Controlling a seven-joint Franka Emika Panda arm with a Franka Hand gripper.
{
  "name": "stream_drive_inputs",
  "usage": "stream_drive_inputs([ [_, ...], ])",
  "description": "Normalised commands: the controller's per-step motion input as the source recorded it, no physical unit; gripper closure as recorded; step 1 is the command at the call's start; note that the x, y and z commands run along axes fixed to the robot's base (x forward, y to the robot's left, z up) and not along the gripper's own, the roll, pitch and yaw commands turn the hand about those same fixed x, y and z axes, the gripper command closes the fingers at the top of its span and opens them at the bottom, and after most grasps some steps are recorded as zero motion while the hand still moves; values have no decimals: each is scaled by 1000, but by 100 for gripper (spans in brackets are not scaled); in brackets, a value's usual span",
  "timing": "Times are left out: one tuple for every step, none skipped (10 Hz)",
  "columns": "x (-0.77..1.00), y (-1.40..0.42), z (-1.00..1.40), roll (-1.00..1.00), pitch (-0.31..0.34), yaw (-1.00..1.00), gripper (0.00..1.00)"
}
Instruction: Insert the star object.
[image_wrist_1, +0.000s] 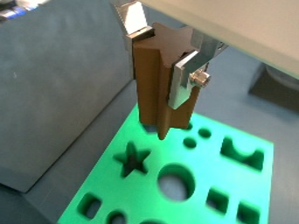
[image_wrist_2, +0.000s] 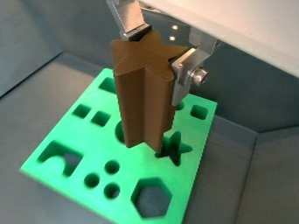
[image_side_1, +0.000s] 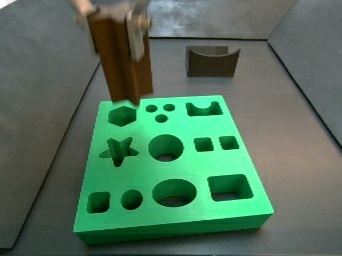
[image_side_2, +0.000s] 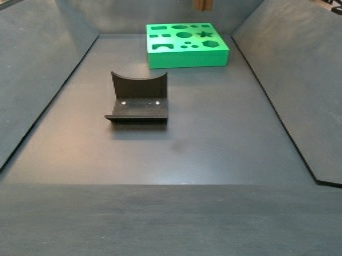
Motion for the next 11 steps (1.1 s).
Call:
stream_drive_inputs([
  [146, -266, -694, 0, 0, -683, 100],
  [251, -303, -946, 46, 0, -617, 100],
  [240, -280, -894, 37, 14, -614, 100],
  [0, -289, -620, 0, 0, -643, 100],
  [-414, 0, -449, 0, -40, -666, 100],
  [-526, 54, -263, -81, -76, -463, 100],
  [-80, 0, -120, -160, -103, -269, 100],
  [-129, 0, -137, -121, -64, -249, 100],
  [-209, 0, -137, -103, -49, -243, 100],
  [-274, 0, -94, -77, -43, -237, 100],
  [-249, 0, -74, -16, 0, -194, 100],
])
